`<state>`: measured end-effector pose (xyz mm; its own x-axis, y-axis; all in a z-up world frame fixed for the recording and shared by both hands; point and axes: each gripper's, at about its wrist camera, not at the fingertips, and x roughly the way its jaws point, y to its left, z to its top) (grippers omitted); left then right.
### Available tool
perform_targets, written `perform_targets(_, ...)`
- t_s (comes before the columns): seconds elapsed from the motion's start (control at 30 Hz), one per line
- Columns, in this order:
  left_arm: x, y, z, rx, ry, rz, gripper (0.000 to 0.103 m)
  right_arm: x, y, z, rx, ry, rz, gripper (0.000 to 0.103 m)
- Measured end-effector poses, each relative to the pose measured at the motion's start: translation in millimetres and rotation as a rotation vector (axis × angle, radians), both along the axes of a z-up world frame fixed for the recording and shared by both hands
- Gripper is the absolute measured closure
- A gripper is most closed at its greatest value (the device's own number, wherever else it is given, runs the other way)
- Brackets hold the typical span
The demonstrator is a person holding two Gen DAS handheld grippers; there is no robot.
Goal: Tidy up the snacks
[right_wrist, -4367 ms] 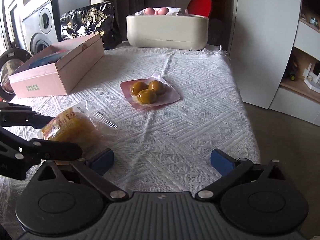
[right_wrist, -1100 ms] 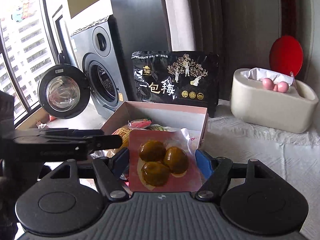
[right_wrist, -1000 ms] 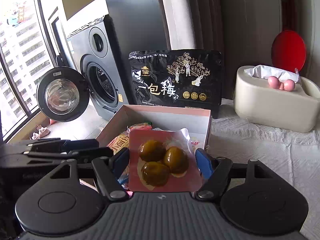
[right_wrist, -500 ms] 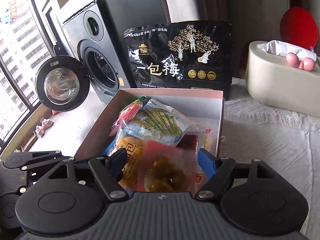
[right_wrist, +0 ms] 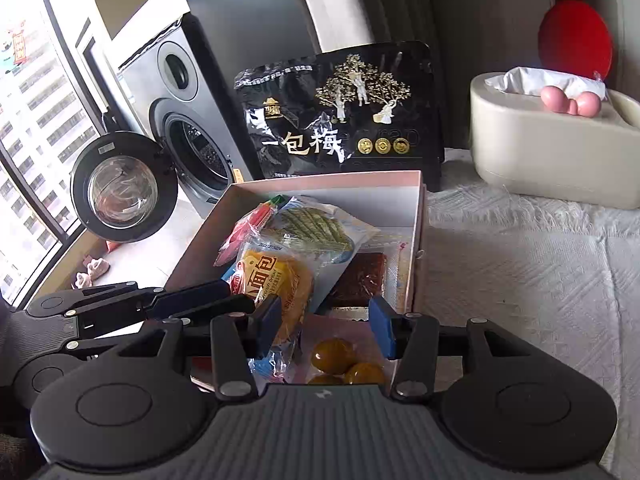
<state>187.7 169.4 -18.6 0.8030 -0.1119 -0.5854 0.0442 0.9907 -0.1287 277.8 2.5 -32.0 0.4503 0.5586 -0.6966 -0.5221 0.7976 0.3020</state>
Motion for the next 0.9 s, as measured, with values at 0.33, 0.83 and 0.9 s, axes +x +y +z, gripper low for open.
perform_targets(0.33, -37.2, 7.1, 8.3, -0.119, -0.044, 0.116, 0.073, -60.2, -33.9, 12.5, 0.0, -0.146, 0.013, 0.05)
perform_targets(0.83, -207.7, -89.0, 19.7, 0.044, -0.155, 0.174, 0.082, -200.5, -96.4, 7.0, -0.007, -0.27, -0.114, 0.024)
perform_targets(0.9, -221.5, -94.7, 22.3, 0.051, -0.182, 0.195, 0.083, -215.9, -102.8, 7.6, 0.002, -0.281, -0.11, 0.024)
